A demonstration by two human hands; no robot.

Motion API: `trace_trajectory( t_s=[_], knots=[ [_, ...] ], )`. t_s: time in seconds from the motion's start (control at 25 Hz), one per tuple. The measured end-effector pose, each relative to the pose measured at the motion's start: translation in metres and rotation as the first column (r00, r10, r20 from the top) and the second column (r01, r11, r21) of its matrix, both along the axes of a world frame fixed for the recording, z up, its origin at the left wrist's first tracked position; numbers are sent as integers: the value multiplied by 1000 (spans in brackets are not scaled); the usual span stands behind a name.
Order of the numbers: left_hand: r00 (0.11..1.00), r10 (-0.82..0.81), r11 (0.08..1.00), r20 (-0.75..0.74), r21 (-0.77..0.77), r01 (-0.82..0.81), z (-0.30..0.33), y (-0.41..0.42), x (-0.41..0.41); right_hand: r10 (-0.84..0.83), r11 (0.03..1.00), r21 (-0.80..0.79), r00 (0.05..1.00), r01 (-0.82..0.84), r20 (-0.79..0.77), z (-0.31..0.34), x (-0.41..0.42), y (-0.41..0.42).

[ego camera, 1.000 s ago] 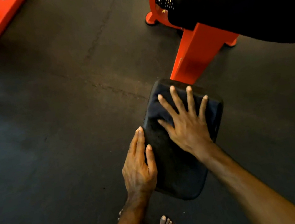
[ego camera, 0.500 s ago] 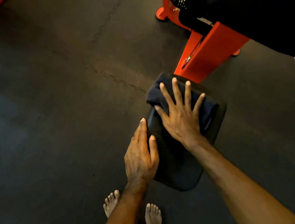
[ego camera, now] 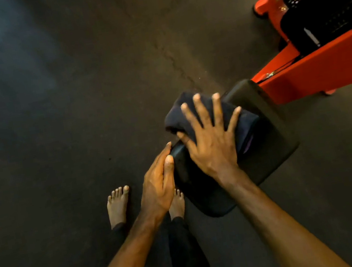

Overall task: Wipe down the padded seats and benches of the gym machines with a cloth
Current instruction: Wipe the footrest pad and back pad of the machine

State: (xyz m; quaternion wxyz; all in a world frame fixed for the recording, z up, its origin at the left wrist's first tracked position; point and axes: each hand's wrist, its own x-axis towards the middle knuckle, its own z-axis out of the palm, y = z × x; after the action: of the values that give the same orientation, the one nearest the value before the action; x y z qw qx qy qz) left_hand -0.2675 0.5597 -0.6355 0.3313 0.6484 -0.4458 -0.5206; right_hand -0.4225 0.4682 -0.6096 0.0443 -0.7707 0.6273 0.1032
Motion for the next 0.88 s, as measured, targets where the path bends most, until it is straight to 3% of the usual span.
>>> trace_trajectory(
  t_s=[0.12, 0.2, 0.32, 0.4, 0.48, 0.56, 0.72, 0.8, 0.88],
  knots=[
    [994, 111, 994, 20, 17, -111, 11, 11, -8, 267, 961, 59, 961, -271, 68, 12, -36, 44],
    [985, 169, 985, -15, 33, -169, 12, 21, -10, 225, 974, 29, 973, -226, 47, 11, -46, 39],
    [979, 202, 977, -19, 71, -200, 7, 33, -10, 22, 999, 27, 999, -23, 24, 7, -5, 8],
    [966, 259, 957, -4, 136, -256, -1, 39, -12, 181, 977, 107, 982, -185, 43, 7, 21, 11],
    [962, 270, 946, 47, 175, -274, -4, 44, -15, 459, 866, 181, 884, -466, 84, 13, 22, 28],
    [957, 276, 943, 85, 169, -287, -2, 46, -17, 574, 783, 222, 812, -582, 105, 21, 9, 12],
    [952, 305, 950, 32, 62, -306, 12, 39, -20, 375, 876, 343, 926, -339, -40, 25, 3, -50],
    [948, 313, 946, 63, 70, -317, 16, 34, -21, 422, 826, 411, 907, -386, 3, 29, 14, -46],
    [948, 305, 949, 91, 59, -311, 19, 30, -23, 509, 712, 494, 851, -499, 127, 36, 17, -43]
  ],
)
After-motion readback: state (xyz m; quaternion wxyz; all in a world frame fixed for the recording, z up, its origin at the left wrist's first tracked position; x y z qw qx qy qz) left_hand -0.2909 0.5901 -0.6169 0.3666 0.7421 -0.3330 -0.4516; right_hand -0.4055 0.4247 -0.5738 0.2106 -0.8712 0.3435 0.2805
